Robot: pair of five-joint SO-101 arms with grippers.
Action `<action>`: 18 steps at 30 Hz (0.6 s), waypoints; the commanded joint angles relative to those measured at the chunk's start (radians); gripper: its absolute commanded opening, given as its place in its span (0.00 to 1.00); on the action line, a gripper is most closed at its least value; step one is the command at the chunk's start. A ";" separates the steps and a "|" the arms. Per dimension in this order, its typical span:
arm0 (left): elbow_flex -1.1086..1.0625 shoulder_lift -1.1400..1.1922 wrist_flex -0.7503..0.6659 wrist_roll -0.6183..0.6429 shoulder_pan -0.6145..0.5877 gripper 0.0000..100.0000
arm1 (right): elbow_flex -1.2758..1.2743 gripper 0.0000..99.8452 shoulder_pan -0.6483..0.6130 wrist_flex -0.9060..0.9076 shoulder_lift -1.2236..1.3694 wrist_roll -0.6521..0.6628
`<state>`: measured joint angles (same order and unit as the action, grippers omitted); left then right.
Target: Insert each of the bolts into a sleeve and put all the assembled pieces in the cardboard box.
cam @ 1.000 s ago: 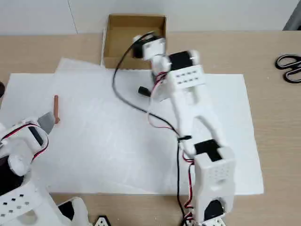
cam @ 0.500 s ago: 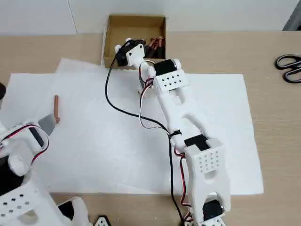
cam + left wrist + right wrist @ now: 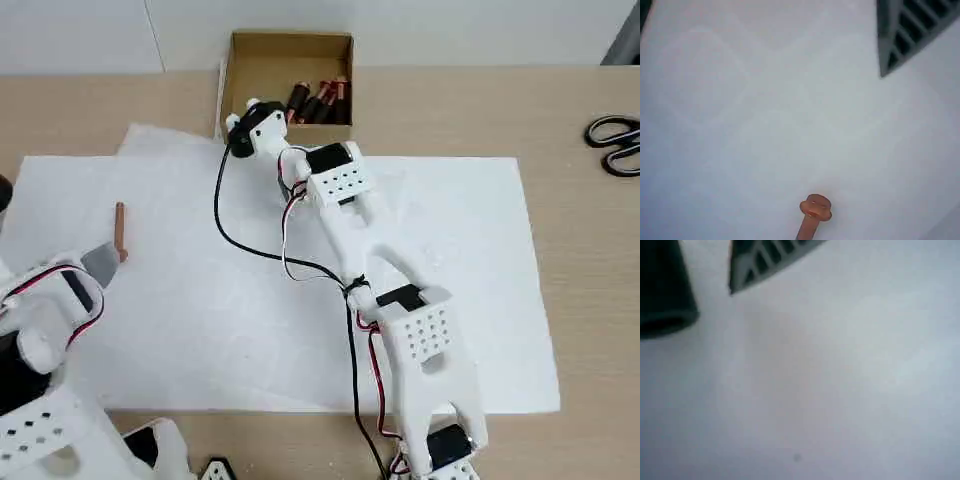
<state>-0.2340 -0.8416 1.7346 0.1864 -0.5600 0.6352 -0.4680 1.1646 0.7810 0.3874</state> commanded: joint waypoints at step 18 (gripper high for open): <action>0.035 -0.011 0.011 0.000 0.000 0.30 | 0.046 0.00 0.107 0.143 -0.071 -0.072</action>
<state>-0.2340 -0.8416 1.7346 0.1864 -0.5600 0.6736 -0.4097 1.2290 0.8193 0.3475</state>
